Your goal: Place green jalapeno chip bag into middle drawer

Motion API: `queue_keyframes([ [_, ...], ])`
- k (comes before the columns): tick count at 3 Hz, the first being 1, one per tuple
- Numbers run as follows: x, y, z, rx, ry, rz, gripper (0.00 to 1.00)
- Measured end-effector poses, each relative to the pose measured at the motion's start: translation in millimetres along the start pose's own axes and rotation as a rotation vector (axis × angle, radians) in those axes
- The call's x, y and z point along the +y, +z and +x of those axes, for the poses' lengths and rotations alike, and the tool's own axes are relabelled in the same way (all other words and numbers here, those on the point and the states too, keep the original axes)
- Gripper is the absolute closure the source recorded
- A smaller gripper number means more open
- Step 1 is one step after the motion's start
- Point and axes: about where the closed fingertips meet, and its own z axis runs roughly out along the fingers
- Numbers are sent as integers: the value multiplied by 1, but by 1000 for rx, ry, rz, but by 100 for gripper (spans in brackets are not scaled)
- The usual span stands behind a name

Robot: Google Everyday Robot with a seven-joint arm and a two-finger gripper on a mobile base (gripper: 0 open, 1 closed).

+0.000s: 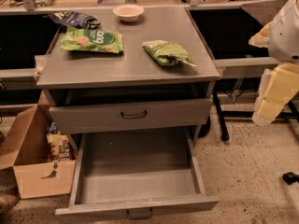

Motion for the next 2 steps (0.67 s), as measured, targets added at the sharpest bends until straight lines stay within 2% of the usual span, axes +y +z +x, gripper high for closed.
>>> queue_keyframes([
  [2,-4,0,-1,-11,10,8,0],
])
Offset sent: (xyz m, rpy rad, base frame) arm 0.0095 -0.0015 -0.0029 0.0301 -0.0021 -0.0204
